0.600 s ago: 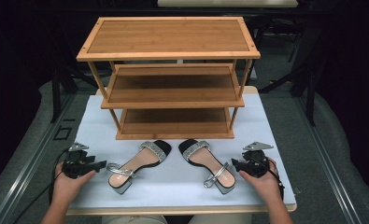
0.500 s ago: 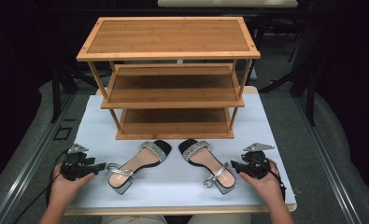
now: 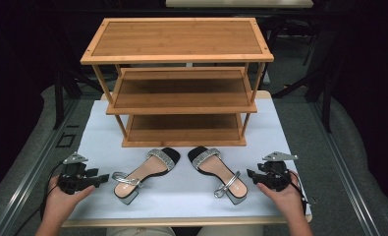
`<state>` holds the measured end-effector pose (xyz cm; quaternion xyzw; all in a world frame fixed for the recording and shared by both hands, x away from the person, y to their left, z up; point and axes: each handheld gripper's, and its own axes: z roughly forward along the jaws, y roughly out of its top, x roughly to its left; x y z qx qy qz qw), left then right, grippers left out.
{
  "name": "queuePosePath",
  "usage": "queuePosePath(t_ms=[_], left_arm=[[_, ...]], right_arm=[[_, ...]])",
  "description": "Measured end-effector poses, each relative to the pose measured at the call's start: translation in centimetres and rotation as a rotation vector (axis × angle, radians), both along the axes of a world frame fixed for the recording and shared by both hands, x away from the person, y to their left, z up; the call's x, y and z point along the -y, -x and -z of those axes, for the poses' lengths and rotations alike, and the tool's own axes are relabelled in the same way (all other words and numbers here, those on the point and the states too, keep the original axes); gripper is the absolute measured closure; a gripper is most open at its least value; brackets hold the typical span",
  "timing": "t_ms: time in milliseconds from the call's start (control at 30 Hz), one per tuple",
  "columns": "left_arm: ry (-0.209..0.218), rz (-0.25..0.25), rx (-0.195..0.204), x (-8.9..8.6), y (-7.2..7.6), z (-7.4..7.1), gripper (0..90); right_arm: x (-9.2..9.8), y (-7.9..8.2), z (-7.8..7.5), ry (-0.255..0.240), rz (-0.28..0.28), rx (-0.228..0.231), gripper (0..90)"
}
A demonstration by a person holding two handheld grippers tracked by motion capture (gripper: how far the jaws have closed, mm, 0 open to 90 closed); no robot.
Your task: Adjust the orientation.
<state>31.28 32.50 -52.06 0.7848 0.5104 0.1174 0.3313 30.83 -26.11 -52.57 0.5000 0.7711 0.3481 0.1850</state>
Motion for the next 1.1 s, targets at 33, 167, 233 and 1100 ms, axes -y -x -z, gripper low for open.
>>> queuePosePath(t_ms=[33, 167, 233, 1100], left_arm=[[0.003, -0.002, -0.002, 0.0, 0.0, 0.0, 44.2], [-0.014, 0.022, -0.016, 0.3, -0.2, -0.3, 44.5], [-0.018, 0.044, -0.035, 0.6, -0.3, -0.9, 44.8], [-0.129, 0.175, -0.254, 4.4, -3.2, -8.1, 42.4]], right_arm=[[0.1, 0.0, 0.0, -0.004, -0.001, -0.021, 50.8], [0.4, 0.0, -0.1, -0.074, -0.025, -0.044, 53.2], [0.3, 0.1, -0.2, -0.066, -0.009, -0.030, 53.2], [-0.3, 0.2, -0.1, -0.062, -0.002, -0.061, 53.4]])
